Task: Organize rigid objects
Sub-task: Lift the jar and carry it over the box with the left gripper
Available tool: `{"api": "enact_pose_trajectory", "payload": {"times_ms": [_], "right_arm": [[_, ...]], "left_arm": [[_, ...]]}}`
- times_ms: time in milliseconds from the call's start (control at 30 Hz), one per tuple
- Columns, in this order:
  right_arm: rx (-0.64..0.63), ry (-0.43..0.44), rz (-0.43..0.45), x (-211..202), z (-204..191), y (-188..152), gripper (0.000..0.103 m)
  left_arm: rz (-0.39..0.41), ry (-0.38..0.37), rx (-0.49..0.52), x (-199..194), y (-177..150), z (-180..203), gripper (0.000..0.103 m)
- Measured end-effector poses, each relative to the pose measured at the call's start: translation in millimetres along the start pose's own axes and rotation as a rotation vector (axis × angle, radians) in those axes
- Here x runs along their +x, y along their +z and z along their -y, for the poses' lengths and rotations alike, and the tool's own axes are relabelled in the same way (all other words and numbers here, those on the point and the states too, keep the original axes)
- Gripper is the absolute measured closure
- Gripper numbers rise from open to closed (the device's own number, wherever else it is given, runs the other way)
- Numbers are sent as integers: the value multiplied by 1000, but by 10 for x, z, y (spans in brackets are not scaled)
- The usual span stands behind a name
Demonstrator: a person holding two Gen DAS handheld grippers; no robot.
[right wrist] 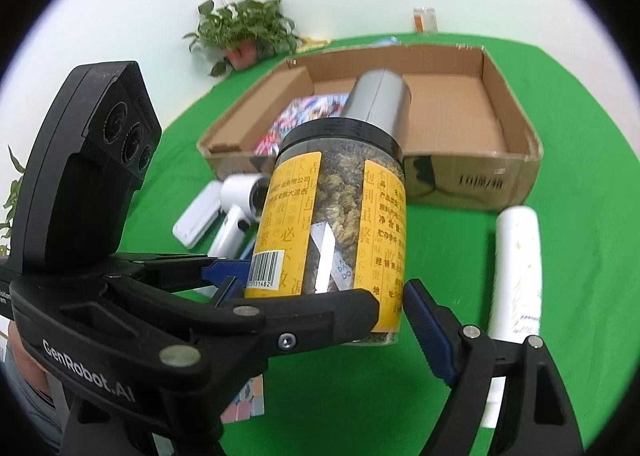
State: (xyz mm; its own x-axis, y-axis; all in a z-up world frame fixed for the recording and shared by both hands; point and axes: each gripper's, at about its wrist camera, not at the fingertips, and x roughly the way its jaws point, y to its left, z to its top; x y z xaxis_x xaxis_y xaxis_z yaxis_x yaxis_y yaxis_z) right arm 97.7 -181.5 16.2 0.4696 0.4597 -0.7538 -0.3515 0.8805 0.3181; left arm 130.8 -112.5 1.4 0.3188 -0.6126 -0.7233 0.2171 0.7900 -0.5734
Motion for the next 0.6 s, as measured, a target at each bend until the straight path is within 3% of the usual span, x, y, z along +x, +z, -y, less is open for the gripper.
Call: {"api": "enact_pose_trajectory", "payload": {"times_ms": [400,600], "right_arm": [[-15,-11,102,-209,48,255,22],[-12,-21,136,-210,66,472,21]], "left_arm": [[58,9,81,-307,289,304,17],[84,31,111,-357,618,507,18]]}}
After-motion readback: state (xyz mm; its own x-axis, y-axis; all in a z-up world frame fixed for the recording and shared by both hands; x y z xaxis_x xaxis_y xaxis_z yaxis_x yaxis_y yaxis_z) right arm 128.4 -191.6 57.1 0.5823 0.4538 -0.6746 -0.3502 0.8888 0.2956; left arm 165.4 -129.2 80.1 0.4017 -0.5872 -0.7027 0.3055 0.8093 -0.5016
